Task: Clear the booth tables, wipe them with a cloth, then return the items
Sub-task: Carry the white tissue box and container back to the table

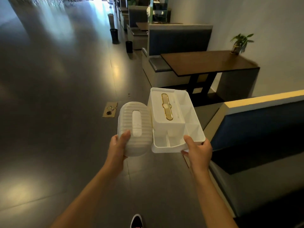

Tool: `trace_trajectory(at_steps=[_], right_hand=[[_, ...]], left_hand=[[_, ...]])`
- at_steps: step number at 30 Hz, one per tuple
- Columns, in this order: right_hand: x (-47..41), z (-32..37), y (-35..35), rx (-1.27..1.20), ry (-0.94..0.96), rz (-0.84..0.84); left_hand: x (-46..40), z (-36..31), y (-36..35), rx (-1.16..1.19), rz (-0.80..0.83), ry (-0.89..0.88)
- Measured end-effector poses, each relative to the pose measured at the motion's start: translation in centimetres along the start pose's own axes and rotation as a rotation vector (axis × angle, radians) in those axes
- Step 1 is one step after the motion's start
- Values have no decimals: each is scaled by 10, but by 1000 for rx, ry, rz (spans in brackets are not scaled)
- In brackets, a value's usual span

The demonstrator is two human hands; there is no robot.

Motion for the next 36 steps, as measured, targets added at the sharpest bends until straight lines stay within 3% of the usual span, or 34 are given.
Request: trace_trajectory(at_steps=[13, 22, 36], right_hand=[[-208, 78, -147, -2, 2, -48], [-408, 156, -238, -28, -7, -62], [-631, 247, -347, -81, -48, -119]], left_hand=[[-280, 6, -52, -32, 33, 89], [-502, 0, -140, -65, 56, 70], [-769, 21, -231, -78, 72, 108]])
Point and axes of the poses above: each hand's wrist, its own x-axis away from the middle knuckle, its own y-axis out of the back of the hand, z = x × y, the point moved 1 cm from there along -x, towards the middle knuckle, and after that the axes turned 13 degrees about -y, right-handed, at the moved point
